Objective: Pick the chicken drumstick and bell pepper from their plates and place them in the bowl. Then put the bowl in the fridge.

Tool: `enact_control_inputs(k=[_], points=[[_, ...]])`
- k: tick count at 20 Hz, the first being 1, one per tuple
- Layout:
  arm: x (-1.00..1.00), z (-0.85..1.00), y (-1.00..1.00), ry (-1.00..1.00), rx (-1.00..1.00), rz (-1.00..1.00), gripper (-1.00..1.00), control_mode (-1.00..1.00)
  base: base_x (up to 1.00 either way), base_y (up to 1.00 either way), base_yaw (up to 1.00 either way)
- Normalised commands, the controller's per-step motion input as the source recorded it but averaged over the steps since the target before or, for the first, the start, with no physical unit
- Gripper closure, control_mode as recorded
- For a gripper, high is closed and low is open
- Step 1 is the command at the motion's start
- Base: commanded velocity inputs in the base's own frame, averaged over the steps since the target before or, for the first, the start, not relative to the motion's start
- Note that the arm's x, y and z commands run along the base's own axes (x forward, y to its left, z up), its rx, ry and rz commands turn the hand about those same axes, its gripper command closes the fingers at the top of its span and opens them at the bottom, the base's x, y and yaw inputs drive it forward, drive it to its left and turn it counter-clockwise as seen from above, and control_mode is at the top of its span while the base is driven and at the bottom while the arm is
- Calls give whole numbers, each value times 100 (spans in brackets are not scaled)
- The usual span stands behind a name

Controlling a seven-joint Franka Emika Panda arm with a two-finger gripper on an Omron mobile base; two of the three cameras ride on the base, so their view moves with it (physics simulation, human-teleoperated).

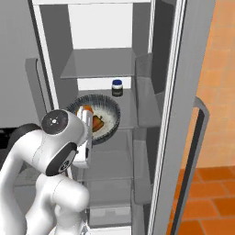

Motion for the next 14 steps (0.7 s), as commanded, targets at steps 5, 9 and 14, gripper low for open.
enact_control_inputs(k=[5,9,14], points=[[0,0,0,0,0,0,100,100,71,-3,16],[0,0,0,0,0,0,100,100,71,0,20],[17,-7,0,1,0,4,100,-100,56,0,18]])
